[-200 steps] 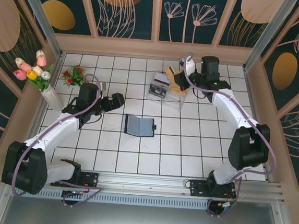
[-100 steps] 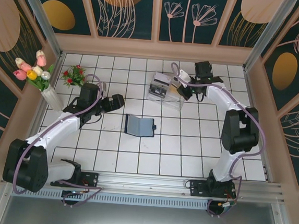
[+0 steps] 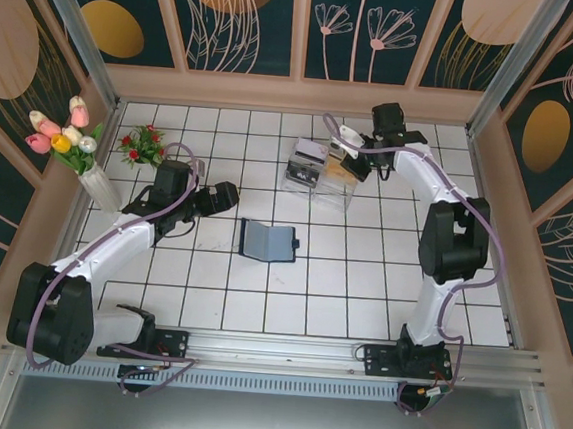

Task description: Take the credit cards out of the card holder

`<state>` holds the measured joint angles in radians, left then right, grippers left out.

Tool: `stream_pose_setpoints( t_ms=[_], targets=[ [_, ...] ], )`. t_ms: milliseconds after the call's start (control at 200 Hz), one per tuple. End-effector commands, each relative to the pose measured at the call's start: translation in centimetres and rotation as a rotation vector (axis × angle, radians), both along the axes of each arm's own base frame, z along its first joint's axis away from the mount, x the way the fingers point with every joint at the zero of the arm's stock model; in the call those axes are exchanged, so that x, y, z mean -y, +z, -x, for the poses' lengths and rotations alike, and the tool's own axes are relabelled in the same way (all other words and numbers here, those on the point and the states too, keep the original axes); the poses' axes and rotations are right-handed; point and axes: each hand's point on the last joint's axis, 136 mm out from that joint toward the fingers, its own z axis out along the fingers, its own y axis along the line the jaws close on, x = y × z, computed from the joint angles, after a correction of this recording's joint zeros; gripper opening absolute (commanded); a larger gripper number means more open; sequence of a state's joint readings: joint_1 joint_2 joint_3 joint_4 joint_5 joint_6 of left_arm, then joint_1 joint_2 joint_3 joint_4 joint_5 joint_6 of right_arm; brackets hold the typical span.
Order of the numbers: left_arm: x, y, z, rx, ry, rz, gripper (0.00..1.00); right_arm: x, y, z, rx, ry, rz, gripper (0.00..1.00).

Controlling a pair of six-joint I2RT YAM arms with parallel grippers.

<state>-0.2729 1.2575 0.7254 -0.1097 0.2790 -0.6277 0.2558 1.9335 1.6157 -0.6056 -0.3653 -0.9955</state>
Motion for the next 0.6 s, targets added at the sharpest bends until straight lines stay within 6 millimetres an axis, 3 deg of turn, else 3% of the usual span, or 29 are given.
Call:
stream_pose_setpoints(
  t_ms=[0,155,596],
  targets=[
    [-0.2,-0.4,0.0,-0.004,-0.014,-0.018,0.99,0.8,-0.9,0.2,-0.023,0.035,0.061,0.00],
    [-0.2,-0.6,0.0,-0.009,-0.016,-0.019,0.99,0.5,-0.6,-0.1,-0.013,0.047,0.053,0.00],
    [0.2,-0.7,0.0,-0.013,-0.034,-0.004,0.98,0.8,-2.2,0.0,-0.065,0.052,0.103,0.01]
  ],
)
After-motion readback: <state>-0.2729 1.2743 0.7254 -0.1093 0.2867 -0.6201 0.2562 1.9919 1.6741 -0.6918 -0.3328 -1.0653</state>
